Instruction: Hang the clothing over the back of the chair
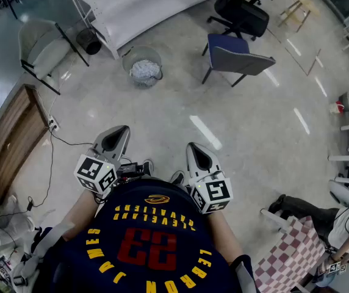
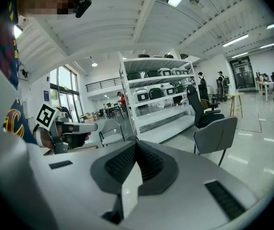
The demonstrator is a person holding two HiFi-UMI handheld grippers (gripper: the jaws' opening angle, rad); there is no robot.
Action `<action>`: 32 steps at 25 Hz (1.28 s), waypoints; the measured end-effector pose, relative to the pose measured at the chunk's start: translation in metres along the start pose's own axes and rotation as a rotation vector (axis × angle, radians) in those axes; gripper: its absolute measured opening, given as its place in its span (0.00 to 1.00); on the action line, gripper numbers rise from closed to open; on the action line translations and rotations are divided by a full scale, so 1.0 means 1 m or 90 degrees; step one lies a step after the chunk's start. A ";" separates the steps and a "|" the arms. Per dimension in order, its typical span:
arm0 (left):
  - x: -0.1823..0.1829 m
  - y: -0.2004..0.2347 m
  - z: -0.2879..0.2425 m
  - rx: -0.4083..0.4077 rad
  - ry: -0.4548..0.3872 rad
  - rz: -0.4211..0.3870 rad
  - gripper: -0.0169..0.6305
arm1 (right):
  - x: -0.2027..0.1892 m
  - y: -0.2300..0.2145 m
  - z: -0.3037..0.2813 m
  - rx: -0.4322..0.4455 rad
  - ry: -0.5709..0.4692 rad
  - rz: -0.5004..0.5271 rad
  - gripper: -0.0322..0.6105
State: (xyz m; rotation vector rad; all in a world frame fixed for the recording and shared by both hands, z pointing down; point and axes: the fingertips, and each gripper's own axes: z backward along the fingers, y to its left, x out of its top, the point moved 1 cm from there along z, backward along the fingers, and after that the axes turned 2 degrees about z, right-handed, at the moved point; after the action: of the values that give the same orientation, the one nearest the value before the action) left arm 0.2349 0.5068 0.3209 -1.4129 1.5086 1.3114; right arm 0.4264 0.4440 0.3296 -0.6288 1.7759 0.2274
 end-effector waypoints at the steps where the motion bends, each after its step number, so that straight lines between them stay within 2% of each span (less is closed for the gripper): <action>1: 0.000 0.001 0.000 0.000 0.000 0.000 0.03 | 0.000 0.001 -0.001 0.000 0.000 0.000 0.06; 8: 0.000 0.007 0.001 0.001 0.000 0.000 0.03 | -0.003 0.004 -0.007 0.000 0.007 -0.001 0.06; 12: -0.003 0.012 0.003 -0.002 0.006 -0.002 0.03 | -0.004 0.007 -0.013 0.003 -0.005 -0.026 0.06; 18: 0.004 0.045 0.013 -0.011 0.003 -0.020 0.03 | 0.004 0.020 -0.041 -0.021 -0.013 -0.046 0.06; 26: 0.011 0.103 0.021 -0.009 -0.005 0.019 0.03 | 0.018 0.026 -0.070 -0.064 0.003 -0.036 0.06; 32: 0.006 0.127 -0.004 0.009 -0.003 0.040 0.03 | 0.010 0.013 -0.101 -0.048 0.031 -0.034 0.06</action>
State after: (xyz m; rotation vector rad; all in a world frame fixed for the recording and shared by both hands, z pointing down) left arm 0.1114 0.4888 0.3432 -1.3624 1.5685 1.3376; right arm 0.3340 0.4053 0.3487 -0.7407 1.8011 0.2450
